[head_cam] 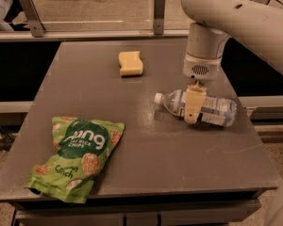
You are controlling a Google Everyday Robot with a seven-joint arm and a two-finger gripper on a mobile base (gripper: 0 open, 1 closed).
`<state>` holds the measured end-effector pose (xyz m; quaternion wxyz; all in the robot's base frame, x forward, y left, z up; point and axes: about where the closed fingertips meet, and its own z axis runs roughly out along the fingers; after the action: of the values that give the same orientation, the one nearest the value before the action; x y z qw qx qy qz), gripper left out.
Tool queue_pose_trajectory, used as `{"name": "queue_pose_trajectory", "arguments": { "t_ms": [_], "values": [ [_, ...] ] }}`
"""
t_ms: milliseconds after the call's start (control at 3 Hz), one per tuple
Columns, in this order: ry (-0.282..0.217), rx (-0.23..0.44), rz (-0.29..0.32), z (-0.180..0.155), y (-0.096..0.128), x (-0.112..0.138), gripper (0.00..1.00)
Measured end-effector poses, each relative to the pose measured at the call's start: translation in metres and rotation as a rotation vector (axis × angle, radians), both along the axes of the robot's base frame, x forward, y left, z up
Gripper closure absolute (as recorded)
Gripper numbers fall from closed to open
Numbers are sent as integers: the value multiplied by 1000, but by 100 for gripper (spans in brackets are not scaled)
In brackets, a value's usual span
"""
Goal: Knock blue plastic bottle over
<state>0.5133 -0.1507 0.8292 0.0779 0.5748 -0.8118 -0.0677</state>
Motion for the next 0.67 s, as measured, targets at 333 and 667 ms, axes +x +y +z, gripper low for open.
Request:
{"name": "queue_pose_trajectory", "arguments": {
  "t_ms": [333, 667],
  "values": [
    [0, -1, -1, 0, 0, 0, 47],
    [0, -1, -2, 1, -1, 0, 46]
  ]
}}
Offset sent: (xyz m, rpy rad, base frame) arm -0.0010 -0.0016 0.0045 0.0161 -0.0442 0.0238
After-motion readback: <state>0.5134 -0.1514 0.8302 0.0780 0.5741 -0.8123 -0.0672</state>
